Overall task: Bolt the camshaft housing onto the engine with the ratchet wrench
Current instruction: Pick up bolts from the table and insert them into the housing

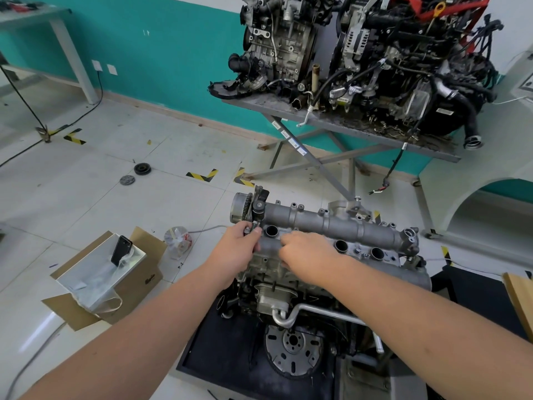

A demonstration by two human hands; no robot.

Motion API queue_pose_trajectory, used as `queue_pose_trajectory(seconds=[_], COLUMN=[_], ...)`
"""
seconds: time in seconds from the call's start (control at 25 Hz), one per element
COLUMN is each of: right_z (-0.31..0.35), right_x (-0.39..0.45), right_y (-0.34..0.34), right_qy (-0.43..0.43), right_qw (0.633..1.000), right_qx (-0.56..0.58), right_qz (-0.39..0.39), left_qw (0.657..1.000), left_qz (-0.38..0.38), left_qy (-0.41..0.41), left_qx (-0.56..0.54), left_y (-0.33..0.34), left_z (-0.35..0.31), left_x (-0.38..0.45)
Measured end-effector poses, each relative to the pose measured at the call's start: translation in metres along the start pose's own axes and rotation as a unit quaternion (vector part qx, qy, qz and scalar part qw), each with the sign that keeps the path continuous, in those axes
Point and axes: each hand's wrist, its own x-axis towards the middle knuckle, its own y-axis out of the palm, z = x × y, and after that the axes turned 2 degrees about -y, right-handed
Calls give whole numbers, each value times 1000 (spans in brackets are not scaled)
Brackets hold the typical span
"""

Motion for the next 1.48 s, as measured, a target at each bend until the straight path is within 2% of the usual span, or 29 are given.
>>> queue_pose_trajectory(seconds=[0.28, 0.52, 0.8, 1.12, 1.28, 1.36, 1.4, 1.48], right_z=[-15, -12, -13, -13, -13, -15, -18, -30], right_x=[1, 9, 1, 2, -1, -11, -17, -29], right_y=[0, -6, -10, 2, 1, -2, -4, -15], right_qy=[-112, -144, -151, -67, -52, -35, -4, 100], right_qw=[992, 981, 986, 995, 995, 990, 976, 907], right_qx=[-50, -125, -60, 73, 77, 136, 209, 382], right_qz=[-38, -23, 21, 20, 23, -14, -61, -146], left_qw=[1000, 999, 999, 999, 999, 998, 995, 981], left_qz=[5, 28, 26, 33, 39, 52, 68, 110], left_qy=[-4, -10, -3, -11, -16, -25, -36, -62], left_qx=[7, 13, 25, 23, 10, -26, -61, -149], left_y=[-1, 1, 7, 14, 19, 20, 21, 25], left_z=[1, -3, -3, -6, -11, -15, -17, -22], left_x=[-7, -12, -16, -18, -19, -18, -17, -15])
